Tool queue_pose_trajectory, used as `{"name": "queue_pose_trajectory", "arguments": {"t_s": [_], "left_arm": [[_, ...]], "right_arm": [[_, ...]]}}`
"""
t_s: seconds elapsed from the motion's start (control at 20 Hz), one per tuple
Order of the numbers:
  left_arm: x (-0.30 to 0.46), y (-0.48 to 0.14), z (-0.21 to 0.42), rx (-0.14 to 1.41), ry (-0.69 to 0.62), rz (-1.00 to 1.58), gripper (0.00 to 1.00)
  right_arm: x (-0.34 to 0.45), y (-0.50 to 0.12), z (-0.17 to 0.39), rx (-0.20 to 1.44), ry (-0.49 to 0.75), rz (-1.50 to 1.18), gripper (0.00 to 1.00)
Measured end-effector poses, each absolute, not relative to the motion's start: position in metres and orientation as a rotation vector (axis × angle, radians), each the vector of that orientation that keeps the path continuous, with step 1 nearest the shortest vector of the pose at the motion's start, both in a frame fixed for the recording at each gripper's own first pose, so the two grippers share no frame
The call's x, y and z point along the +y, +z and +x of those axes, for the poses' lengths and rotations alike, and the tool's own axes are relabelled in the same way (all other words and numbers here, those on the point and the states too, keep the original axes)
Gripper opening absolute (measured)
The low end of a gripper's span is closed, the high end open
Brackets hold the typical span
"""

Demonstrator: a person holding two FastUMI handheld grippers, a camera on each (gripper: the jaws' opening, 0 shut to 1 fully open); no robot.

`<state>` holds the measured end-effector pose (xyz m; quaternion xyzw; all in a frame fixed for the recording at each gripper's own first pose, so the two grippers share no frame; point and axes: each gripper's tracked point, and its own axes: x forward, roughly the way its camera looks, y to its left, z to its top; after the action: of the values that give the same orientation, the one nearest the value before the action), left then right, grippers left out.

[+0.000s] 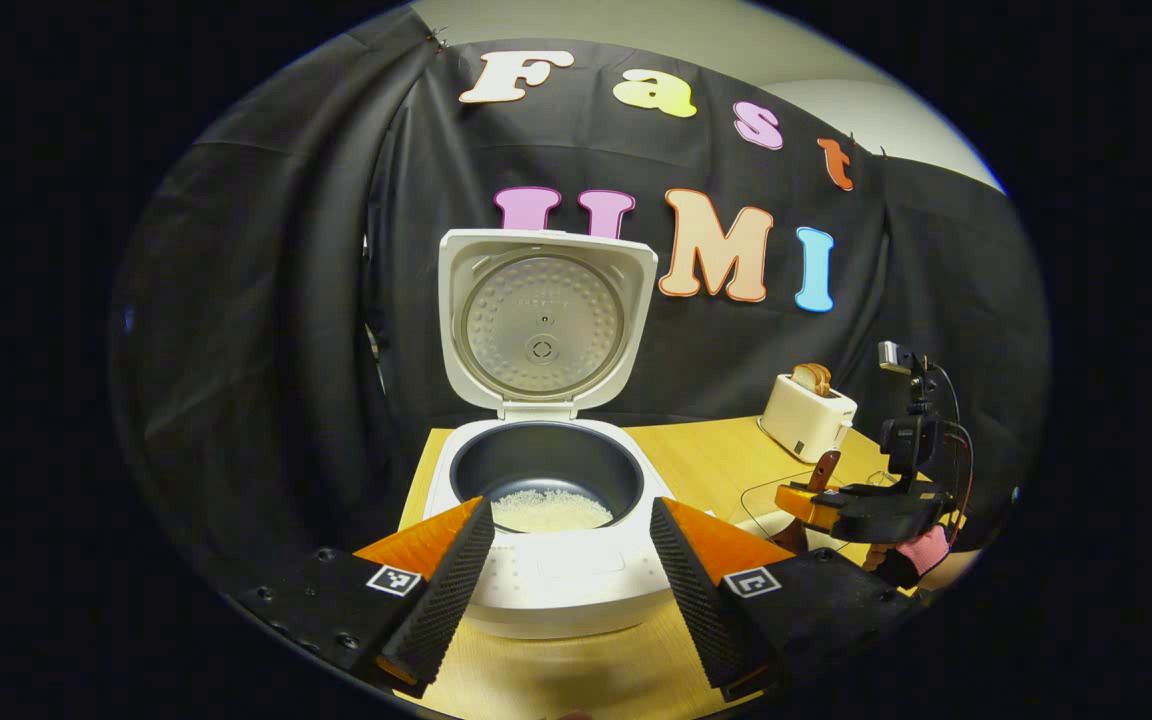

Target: Close the left gripper, press the button to open the rice cooker; take a wooden spoon from the chopstick holder with the right hand, scoop a spoonful of rice and pour it into the rice cooker, then put the wooden spoon back into the chopstick holder.

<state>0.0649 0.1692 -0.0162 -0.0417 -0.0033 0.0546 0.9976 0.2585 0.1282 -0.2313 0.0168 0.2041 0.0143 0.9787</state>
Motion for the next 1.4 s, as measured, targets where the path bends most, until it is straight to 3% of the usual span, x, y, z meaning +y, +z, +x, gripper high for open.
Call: {"name": "queue_pose_trajectory", "arguments": {"t_s": [0.4, 0.65, 1.05, 1.4], "left_arm": [[0.169, -0.018, 0.063, -0.011, 0.104, -0.105, 0.93], [0.166, -0.021, 0.065, -0.002, 0.098, -0.093, 0.93], [0.162, -0.017, 0.065, -0.001, 0.090, -0.062, 0.93], [0.146, -0.015, 0.065, -0.006, 0.056, -0.079, 0.93]], "right_arm": [[0.084, -0.243, 0.254, 0.512, -0.076, 0.523, 0.18], [0.053, -0.242, 0.248, 0.485, -0.115, 0.819, 0.16], [0.055, -0.210, 0.255, 0.446, -0.112, 0.956, 0.17], [0.071, -0.153, 0.259, 0.376, -0.023, 1.070, 0.14]]}}
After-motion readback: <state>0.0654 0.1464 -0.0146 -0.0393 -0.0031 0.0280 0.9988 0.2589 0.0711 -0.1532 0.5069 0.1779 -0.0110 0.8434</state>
